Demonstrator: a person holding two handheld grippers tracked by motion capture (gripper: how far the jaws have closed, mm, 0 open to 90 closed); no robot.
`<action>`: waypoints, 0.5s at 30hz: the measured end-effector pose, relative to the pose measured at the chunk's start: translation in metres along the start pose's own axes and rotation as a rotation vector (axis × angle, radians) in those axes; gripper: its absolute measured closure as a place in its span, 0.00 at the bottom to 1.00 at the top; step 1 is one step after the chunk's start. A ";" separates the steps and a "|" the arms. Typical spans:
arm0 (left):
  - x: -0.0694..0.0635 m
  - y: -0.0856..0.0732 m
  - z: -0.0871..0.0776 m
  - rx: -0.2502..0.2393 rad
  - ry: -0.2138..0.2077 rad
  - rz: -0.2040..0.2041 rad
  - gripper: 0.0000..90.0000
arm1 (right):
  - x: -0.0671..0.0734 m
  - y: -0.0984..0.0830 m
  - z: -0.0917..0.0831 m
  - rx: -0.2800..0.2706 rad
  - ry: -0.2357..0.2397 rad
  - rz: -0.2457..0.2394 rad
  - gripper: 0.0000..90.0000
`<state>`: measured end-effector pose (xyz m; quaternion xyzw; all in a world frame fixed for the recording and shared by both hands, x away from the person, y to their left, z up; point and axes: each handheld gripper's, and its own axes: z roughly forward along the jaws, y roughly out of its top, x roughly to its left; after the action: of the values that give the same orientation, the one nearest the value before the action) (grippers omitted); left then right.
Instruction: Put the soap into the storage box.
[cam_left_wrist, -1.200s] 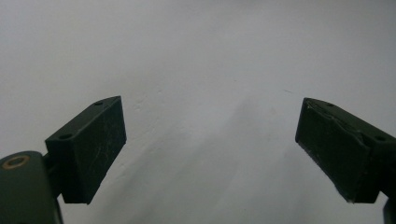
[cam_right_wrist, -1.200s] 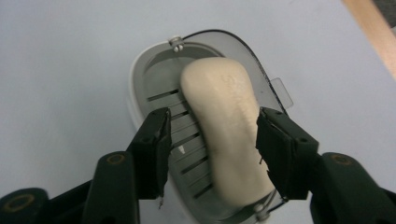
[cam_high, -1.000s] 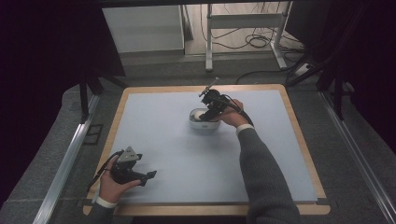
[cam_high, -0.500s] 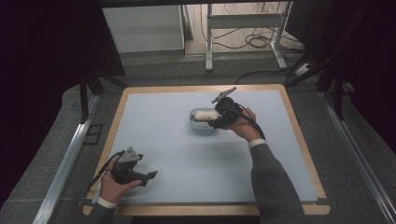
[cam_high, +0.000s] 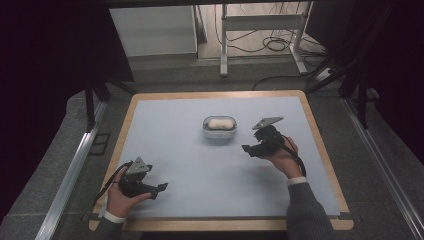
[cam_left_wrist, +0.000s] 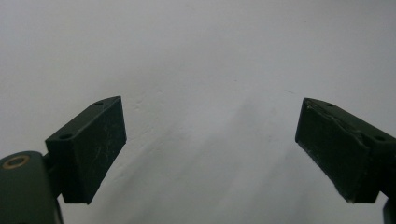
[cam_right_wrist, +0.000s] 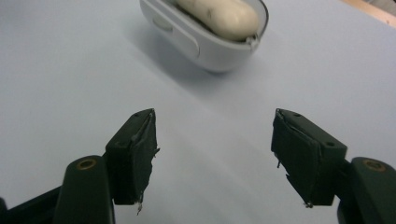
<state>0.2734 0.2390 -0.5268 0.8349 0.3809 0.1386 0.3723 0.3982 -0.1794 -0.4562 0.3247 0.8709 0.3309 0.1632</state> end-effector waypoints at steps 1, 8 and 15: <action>0.000 0.000 0.000 0.000 0.001 0.001 0.10 | 0.001 -0.011 -0.004 -0.004 -0.014 0.005 0.34; 0.000 0.000 0.000 0.001 0.003 0.001 0.10 | 0.005 -0.045 -0.013 -0.015 -0.030 0.046 0.32; 0.000 0.000 0.000 -0.003 0.008 0.001 0.10 | 0.006 -0.073 -0.024 -0.037 -0.046 0.095 0.31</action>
<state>0.2736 0.2390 -0.5268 0.8340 0.3817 0.1427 0.3719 0.3490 -0.2282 -0.4887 0.3703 0.8441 0.3469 0.1732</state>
